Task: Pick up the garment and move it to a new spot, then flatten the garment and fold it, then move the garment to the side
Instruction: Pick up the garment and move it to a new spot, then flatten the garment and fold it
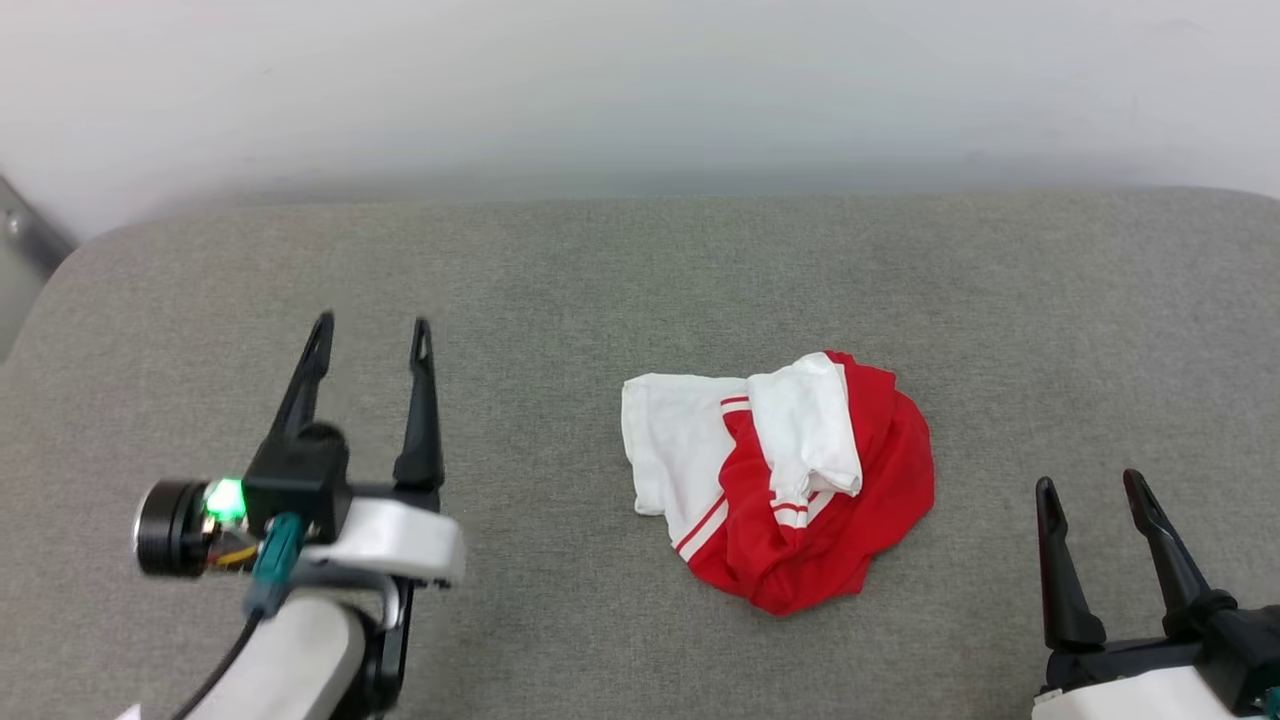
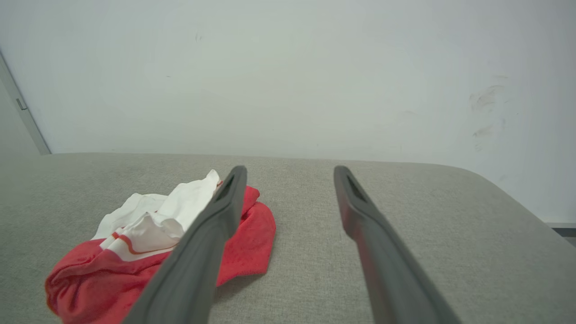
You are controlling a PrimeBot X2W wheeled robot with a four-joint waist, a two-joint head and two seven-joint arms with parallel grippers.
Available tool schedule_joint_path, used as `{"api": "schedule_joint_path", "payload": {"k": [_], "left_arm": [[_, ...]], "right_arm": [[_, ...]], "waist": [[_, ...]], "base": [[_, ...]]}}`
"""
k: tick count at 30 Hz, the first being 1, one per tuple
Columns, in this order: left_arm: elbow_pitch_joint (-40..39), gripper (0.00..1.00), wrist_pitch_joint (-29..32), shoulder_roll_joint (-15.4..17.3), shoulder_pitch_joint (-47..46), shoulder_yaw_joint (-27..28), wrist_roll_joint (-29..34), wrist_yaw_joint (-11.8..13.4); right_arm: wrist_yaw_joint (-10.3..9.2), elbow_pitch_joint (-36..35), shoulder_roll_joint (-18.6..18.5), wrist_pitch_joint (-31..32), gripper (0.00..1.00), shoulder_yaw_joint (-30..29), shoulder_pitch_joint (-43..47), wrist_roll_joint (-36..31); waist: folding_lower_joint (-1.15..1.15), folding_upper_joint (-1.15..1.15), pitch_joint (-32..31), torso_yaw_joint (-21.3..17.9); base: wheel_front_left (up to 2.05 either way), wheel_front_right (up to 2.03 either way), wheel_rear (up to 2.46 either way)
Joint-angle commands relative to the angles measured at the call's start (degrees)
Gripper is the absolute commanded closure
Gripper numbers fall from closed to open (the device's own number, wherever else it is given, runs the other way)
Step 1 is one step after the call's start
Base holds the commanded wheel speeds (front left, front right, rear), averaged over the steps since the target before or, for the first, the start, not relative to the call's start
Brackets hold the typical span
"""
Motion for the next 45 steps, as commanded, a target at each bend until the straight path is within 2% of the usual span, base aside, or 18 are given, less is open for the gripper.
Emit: {"api": "schedule_joint_path", "payload": {"k": [1,4,7,20,33,45], "left_arm": [[-0.6,0.00,-0.1,-0.7,2.2,1.4,1.2,0.1],[-2.3,0.00,-0.1,-2.6,7.9,5.4,4.5,-0.5],[-2.8,0.00,-0.1,-4.9,12.3,8.7,7.3,-2.2],[-0.2,0.00,-0.1,-15.0,23.1,18.6,16.0,-12.4],[1.1,0.00,-0.1,-21.1,26.6,25.5,19.6,-20.9],[2.3,0.00,-0.1,-24.4,27.7,29.5,22.7,-24.7]], "right_arm": [[-0.02,0.1,0.1,-0.1,0.00,-0.2,0.6,0.3],[-0.02,0.3,0.1,-0.1,0.00,-0.5,0.8,0.9],[-0.02,0.4,0.1,-0.1,0.00,-0.7,1.2,1.7],[-0.02,0.8,0.1,-0.1,0.00,0.5,4.0,4.7],[-0.02,1.1,0.1,-0.1,0.00,1.2,5.8,6.9],[-0.02,1.1,0.1,-0.1,0.00,1.6,5.7,7.0]], "waist": [[0.00,0.00,-0.2,0.3],[0.00,0.00,-0.7,0.6],[0.00,0.00,-1.2,0.9],[0.00,0.00,-4.0,1.5],[0.00,0.00,-5.3,1.8],[0.00,0.00,-5.4,1.9]], "base": [[0.00,0.00,0.00],[0.00,0.00,0.00],[0.00,0.00,0.00],[0.00,0.00,0.00],[0.00,0.00,0.00],[0.00,0.00,0.00]]}}
